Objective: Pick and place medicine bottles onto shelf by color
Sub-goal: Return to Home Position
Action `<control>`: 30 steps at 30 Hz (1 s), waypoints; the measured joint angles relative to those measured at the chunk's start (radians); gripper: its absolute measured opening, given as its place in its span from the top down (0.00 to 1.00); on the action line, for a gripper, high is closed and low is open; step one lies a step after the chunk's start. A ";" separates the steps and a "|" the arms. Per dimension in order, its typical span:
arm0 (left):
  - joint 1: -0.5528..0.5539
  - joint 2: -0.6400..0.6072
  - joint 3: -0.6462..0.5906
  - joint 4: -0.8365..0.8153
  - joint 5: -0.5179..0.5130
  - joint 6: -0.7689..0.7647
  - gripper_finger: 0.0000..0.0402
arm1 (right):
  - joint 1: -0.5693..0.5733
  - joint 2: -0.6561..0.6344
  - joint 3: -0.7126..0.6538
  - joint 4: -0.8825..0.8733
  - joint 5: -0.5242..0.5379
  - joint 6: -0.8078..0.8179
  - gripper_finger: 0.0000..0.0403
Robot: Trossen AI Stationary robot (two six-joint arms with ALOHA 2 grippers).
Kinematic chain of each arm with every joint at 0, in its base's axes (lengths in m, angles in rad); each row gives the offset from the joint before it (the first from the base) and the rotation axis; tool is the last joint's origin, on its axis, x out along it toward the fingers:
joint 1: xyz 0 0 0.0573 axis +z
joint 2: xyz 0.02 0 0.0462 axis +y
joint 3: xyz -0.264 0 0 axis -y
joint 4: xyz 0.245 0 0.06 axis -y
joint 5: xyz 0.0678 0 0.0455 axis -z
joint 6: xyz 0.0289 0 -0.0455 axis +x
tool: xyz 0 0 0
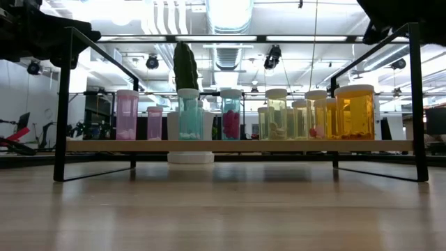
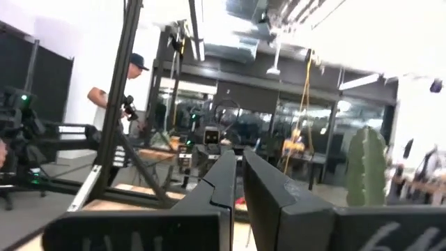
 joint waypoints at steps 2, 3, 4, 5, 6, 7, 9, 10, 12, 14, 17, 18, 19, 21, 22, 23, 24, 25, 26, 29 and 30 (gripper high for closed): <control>0.000 0.000 0.000 0.000 0.000 0.000 0.64 | 0.000 0.000 -0.041 0.055 -0.001 -0.043 0.96; 0.000 0.000 0.000 0.000 0.000 -0.001 0.64 | 0.000 0.000 -0.039 0.048 0.002 -0.059 0.96; 0.000 0.000 0.000 0.000 0.000 -0.001 0.64 | 0.000 0.000 -0.039 0.026 0.001 -0.065 0.96; 0.000 0.002 0.000 0.000 0.000 -0.001 0.64 | 0.000 0.002 -0.039 0.019 0.004 -0.067 0.96; 0.000 0.003 0.000 0.001 0.000 -0.001 0.64 | 0.000 0.004 -0.039 0.017 0.009 -0.067 0.96; 0.000 0.004 0.000 0.001 0.000 -0.001 0.64 | 0.000 0.004 -0.039 0.015 0.010 -0.064 0.96; 0.000 0.005 0.000 0.001 0.000 -0.001 0.64 | 0.000 0.003 -0.039 0.013 0.022 -0.042 0.96; 0.000 0.005 0.000 0.001 0.000 -0.001 0.64 | 0.000 0.003 -0.039 0.013 0.024 -0.035 0.96; 0.000 0.008 -0.001 0.000 0.000 -0.001 0.64 | 0.000 0.003 -0.039 0.011 0.025 -0.014 0.96; 0.000 0.011 -0.001 0.001 0.000 -0.001 0.64 | 0.000 0.003 -0.039 0.010 0.026 -0.013 0.96; 0.000 0.012 -0.001 0.000 0.001 -0.001 0.64 | 0.000 0.002 -0.039 0.010 0.028 -0.052 0.96; 0.000 0.012 -0.001 0.000 0.001 -0.001 0.64 | 0.000 0.002 -0.039 0.010 0.028 -0.072 0.96; 0.000 0.011 -0.001 0.000 0.001 0.000 0.64 | 0.000 0.002 -0.039 0.010 0.028 -0.084 0.96; 0.000 0.010 -0.001 0.000 0.001 0.000 0.64 | 0.000 0.002 -0.039 0.010 0.028 -0.086 0.96; 0.000 0.011 -0.001 0.000 0.001 0.000 0.64 | 0.000 0.002 -0.039 0.010 0.028 -0.074 0.96; 0.000 0.011 -0.001 0.000 0.001 0.000 0.64 | 0.000 0.002 -0.039 0.010 0.028 -0.062 0.96; 0.000 0.011 -0.001 0.000 0.001 0.000 0.64 | 0.000 0.002 -0.039 0.010 0.028 -0.046 0.96; 0.000 0.011 -0.001 0.000 0.001 0.000 0.64 | 0.000 0.002 -0.039 0.010 0.028 -0.033 0.96; 0.000 0.011 -0.001 0.000 0.001 0.000 0.64 | 0.000 0.002 -0.039 0.010 0.028 -0.015 0.96; 0.000 0.011 -0.001 0.000 0.001 0.000 0.64 | 0.000 0.002 -0.039 0.010 0.028 0.026 0.96; 0.000 0.012 -0.001 0.000 0.002 0.000 0.64 | 0.000 0.002 -0.039 0.010 0.028 0.040 0.96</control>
